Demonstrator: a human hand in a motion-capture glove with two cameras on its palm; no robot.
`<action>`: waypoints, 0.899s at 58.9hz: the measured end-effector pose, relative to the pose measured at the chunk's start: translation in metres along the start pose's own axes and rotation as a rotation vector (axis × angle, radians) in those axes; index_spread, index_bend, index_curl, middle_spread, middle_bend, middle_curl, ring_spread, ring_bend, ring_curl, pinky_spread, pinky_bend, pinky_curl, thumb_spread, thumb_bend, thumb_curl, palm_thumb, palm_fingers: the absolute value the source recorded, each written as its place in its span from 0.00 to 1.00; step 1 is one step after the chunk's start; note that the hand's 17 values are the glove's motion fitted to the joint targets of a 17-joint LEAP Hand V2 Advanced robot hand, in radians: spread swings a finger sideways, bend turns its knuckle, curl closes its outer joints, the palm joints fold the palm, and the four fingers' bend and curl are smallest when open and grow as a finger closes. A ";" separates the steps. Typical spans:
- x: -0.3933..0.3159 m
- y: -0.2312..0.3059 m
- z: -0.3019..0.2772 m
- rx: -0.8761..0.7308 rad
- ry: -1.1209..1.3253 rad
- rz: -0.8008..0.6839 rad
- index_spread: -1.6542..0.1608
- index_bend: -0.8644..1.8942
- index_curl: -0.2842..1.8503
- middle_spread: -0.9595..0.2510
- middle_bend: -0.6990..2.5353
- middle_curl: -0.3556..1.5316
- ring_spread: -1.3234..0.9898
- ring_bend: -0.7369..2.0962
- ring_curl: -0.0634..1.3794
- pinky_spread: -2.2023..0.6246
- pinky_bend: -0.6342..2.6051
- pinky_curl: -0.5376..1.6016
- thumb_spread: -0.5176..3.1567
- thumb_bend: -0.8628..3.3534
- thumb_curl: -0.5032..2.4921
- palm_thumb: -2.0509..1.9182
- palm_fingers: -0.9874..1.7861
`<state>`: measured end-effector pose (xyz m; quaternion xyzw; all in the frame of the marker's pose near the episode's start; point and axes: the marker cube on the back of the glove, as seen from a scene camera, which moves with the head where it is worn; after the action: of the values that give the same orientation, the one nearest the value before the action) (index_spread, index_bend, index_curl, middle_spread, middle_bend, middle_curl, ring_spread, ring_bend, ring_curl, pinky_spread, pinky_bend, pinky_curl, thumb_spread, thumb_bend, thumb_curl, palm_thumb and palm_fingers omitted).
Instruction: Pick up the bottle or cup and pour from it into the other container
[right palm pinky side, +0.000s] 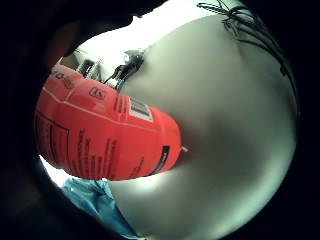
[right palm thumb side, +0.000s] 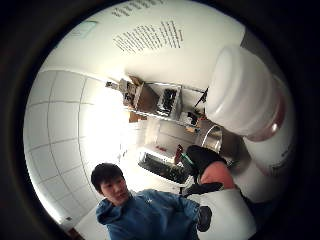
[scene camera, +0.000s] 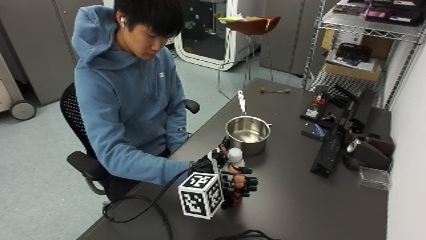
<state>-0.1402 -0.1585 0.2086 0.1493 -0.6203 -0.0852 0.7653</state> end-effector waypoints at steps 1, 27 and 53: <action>0.000 0.000 0.001 0.002 0.000 -0.002 0.72 0.36 0.23 0.86 0.27 0.35 0.64 0.45 0.26 0.88 0.44 0.39 0.35 0.20 0.29 0.69 0.39; 0.006 -0.007 0.009 0.104 0.018 -0.009 0.76 0.37 0.24 0.84 0.30 0.38 0.60 0.47 0.26 0.85 0.44 0.39 0.35 0.21 0.30 0.74 0.59; -0.041 -0.026 0.046 0.026 0.189 -0.056 0.86 0.37 0.31 0.77 0.31 0.43 0.52 0.44 0.32 0.73 0.37 0.39 0.23 0.20 0.37 0.79 0.77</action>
<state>-0.1926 -0.1758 0.1707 0.1840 -0.5421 -0.0839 0.8156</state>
